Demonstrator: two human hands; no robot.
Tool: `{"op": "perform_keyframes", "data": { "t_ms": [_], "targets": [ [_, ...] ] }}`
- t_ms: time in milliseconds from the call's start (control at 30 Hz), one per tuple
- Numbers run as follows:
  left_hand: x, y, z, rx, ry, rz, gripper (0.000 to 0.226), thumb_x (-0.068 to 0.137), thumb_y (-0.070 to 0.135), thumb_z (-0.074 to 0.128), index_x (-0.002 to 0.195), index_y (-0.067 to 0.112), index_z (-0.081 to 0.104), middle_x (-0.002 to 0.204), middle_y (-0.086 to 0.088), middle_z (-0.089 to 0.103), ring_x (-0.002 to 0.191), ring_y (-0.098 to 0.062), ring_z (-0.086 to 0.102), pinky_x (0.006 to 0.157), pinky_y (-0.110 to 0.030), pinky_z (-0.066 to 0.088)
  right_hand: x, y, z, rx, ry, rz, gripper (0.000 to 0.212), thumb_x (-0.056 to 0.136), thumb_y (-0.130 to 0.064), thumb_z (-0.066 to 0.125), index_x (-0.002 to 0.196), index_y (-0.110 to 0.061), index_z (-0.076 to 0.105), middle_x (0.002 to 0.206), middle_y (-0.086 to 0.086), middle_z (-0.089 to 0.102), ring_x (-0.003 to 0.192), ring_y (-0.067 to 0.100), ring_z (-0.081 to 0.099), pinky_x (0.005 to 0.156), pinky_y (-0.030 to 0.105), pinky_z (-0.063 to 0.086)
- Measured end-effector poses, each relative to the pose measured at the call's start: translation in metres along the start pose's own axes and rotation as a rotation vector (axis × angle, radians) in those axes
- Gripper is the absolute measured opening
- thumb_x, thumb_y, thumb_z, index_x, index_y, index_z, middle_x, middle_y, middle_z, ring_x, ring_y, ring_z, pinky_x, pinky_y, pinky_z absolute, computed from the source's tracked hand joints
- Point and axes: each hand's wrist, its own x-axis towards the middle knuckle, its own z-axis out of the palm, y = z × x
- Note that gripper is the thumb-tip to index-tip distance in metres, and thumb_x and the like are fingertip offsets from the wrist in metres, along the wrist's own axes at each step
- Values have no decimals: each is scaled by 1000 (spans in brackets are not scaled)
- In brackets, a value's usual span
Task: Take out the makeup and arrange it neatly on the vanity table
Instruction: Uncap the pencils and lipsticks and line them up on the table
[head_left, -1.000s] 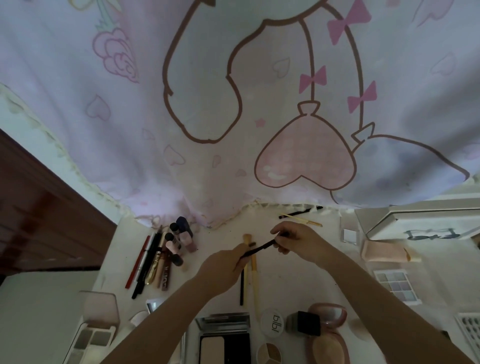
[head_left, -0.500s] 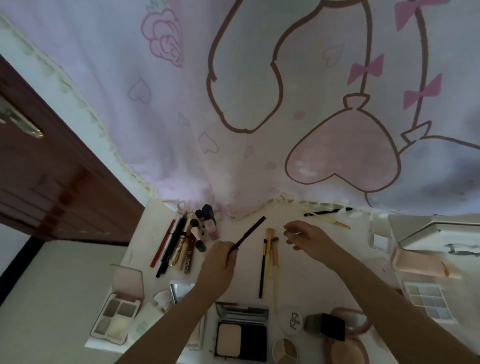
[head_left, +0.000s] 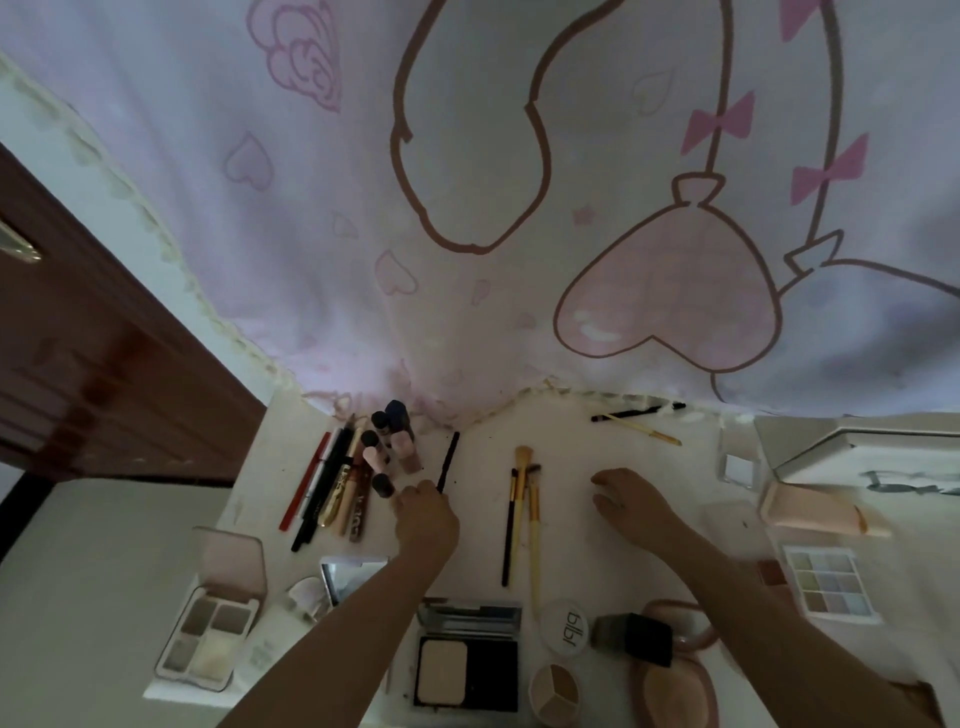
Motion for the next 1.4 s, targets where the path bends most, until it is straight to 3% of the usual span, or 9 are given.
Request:
{"op": "perform_keyframes", "data": {
  "t_ms": [133, 433, 567, 767, 933, 1067, 1200, 1300, 1400],
  "targets": [
    [3, -2, 4, -20, -20, -51, 26, 97, 20, 37, 115, 2, 45, 124, -17, 48, 116, -28, 45, 91, -35, 42, 1, 12, -10, 11, 62, 40, 34, 94, -15, 46, 127, -5, 49, 131, 14, 49, 122, 26, 45, 97, 22, 27],
    [-8, -5, 10, 51, 22, 51, 33, 93, 21, 44, 121, 5, 38, 127, -15, 41, 124, -29, 37, 93, -34, 42, 35, 24, -39, -91, 283, 33, 30, 92, -5, 44, 118, 2, 56, 123, 18, 57, 116, 30, 51, 99, 28, 32],
    [-13, -2, 10, 67, 56, 164, 31, 92, 20, 44, 121, 10, 40, 124, -10, 41, 116, -25, 41, 90, -31, 43, 64, 20, -55, -290, 234, 34, 30, 93, -5, 38, 118, -2, 54, 123, 16, 54, 116, 29, 49, 97, 32, 39],
    [-12, 0, 13, 73, 66, 316, 35, 94, 24, 41, 127, 13, 38, 125, -5, 41, 114, -18, 41, 91, -22, 37, 88, 19, -61, -582, 182, 97, 31, 87, -5, 45, 117, -9, 54, 122, 9, 54, 123, 25, 42, 92, 35, 45],
    [-7, 9, 9, -1, 54, 399, 34, 93, 21, 43, 126, 11, 43, 125, -7, 44, 115, -19, 42, 92, -22, 35, 85, 27, -62, -673, 214, 29, 28, 86, -8, 45, 112, -9, 56, 115, 10, 59, 113, 27, 51, 91, 35, 43],
    [-2, 33, -1, -76, 68, 501, 36, 93, 21, 46, 127, 8, 45, 125, -10, 46, 115, -22, 44, 92, -21, 34, 59, 23, -67, -534, 290, -164, 27, 92, -12, 45, 117, -4, 52, 98, 18, 62, 86, 34, 63, 69, 35, 48],
    [-2, 65, -18, -164, 48, 672, 44, 93, 26, 49, 132, 6, 41, 124, -11, 48, 110, -20, 49, 85, -15, 33, 17, 9, -73, -458, 227, -319, 32, 97, -28, 37, 121, -15, 52, 90, 10, 59, 70, 30, 62, 56, 30, 43],
    [-9, 81, -31, -184, -127, 762, 46, 94, 26, 49, 135, 9, 38, 121, -9, 48, 104, -18, 52, 83, -14, 36, -3, -3, -73, -436, 49, -390, 31, 96, -21, 36, 118, -11, 55, 99, 8, 55, 83, 25, 59, 68, 28, 42],
    [-12, 82, -41, -33, -150, 852, 29, 97, 22, 42, 117, 6, 54, 104, -9, 52, 98, -23, 52, 76, -19, 34, -15, -13, -75, -351, -119, -394, 33, 94, -9, 36, 120, -8, 56, 103, 9, 52, 93, 23, 54, 71, 18, 34]
  ]
}}
